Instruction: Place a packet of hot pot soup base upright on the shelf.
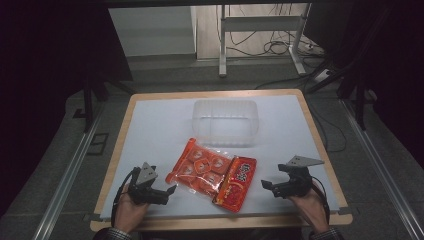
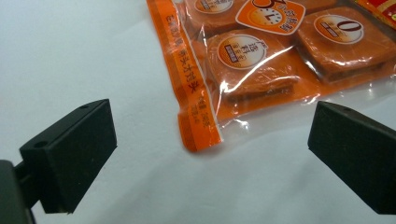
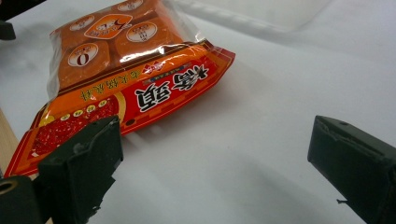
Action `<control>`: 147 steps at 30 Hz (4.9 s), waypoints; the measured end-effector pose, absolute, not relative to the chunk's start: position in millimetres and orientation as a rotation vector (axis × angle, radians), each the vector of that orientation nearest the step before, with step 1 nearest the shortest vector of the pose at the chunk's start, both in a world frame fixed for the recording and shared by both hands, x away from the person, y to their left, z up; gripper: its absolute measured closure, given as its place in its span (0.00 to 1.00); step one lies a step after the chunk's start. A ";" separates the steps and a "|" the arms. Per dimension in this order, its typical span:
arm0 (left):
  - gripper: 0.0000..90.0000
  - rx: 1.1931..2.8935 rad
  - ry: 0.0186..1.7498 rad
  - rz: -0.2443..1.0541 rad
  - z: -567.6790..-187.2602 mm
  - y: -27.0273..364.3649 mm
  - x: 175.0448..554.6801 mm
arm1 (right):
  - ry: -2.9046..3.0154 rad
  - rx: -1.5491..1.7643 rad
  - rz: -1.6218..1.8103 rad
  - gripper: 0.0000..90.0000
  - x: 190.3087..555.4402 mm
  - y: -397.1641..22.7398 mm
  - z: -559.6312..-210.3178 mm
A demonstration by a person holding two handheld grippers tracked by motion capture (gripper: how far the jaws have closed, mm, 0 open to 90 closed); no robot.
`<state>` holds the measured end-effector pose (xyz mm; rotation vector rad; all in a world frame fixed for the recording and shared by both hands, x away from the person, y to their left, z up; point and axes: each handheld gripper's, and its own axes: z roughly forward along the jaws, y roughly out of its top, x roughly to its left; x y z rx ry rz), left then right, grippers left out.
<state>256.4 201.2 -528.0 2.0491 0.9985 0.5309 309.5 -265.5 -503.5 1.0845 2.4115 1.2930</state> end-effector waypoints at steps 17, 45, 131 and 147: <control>0.02 2.075 1.041 0.516 -527.6 201.7 261.2 | 2.445 1.035 1.228 0.03 314.2 -261.7 -506.8; 1.00 2.082 0.908 0.443 -505.7 153.6 330.8 | 2.428 1.065 1.187 0.04 317.0 -264.5 -508.7; 1.00 2.210 1.017 0.357 -530.9 144.9 297.2 | 2.442 1.043 1.181 0.04 314.8 -269.4 -506.8; 0.70 2.058 1.049 0.414 -520.2 158.6 295.1 | 2.452 1.027 1.188 0.04 315.2 -266.9 -506.8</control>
